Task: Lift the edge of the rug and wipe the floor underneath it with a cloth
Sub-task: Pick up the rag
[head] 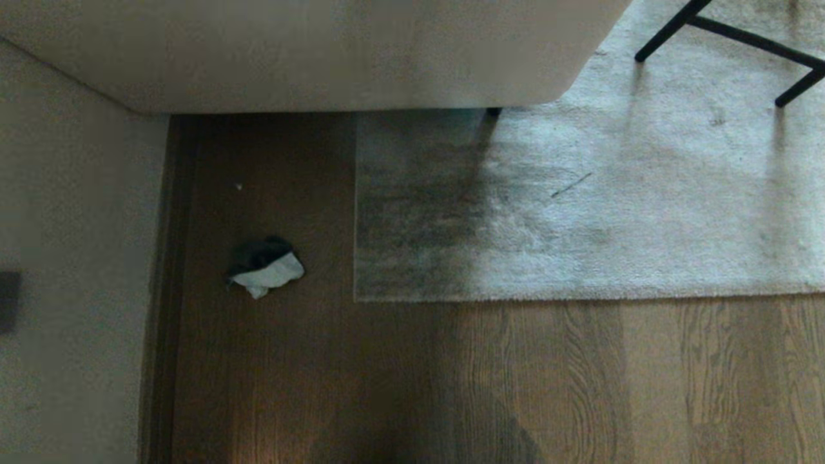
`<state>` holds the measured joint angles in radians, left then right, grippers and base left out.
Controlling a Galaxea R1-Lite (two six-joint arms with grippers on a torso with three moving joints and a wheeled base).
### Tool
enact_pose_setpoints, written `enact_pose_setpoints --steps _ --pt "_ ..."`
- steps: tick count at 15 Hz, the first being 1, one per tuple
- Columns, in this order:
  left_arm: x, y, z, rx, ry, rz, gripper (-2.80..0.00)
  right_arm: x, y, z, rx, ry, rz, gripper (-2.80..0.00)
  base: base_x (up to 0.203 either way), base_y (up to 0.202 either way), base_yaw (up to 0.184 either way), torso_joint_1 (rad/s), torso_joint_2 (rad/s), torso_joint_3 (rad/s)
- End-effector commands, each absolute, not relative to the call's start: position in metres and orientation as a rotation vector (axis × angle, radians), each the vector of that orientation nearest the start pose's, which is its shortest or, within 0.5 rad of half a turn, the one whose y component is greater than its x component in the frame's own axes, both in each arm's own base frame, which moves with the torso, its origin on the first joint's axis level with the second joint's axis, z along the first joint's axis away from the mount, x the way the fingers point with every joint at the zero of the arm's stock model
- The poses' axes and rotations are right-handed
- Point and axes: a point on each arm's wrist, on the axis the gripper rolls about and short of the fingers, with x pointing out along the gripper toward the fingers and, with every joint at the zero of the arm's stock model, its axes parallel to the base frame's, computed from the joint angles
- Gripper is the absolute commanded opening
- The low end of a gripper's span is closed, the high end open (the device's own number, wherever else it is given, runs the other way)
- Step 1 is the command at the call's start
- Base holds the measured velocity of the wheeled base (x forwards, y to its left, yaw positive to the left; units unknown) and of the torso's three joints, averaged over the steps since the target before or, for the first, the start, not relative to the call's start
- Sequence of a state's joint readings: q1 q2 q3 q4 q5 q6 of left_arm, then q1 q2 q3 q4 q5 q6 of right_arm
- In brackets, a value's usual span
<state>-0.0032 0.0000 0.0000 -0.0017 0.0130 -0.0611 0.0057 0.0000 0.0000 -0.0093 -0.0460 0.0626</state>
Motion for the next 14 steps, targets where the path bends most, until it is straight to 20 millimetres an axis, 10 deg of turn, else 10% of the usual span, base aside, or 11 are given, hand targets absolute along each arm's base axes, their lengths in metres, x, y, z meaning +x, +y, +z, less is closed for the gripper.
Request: enact_pose_setpoints --steps 1,14 --pt "-0.0228 0.0003 0.0758 -0.063 -0.003 0.009 -2.80 -0.0227 -0.0012 0.0765 0.063 -0.009 -0.040 -2.80 0.000 0.000 0.000 0.002 0.00 -0.196" --pt "-0.0228 0.0003 0.0756 -0.063 -0.002 0.009 -2.80 -0.0227 -0.0012 0.0765 0.063 -0.009 -0.040 -2.80 0.000 0.000 0.000 0.004 0.00 -0.200"
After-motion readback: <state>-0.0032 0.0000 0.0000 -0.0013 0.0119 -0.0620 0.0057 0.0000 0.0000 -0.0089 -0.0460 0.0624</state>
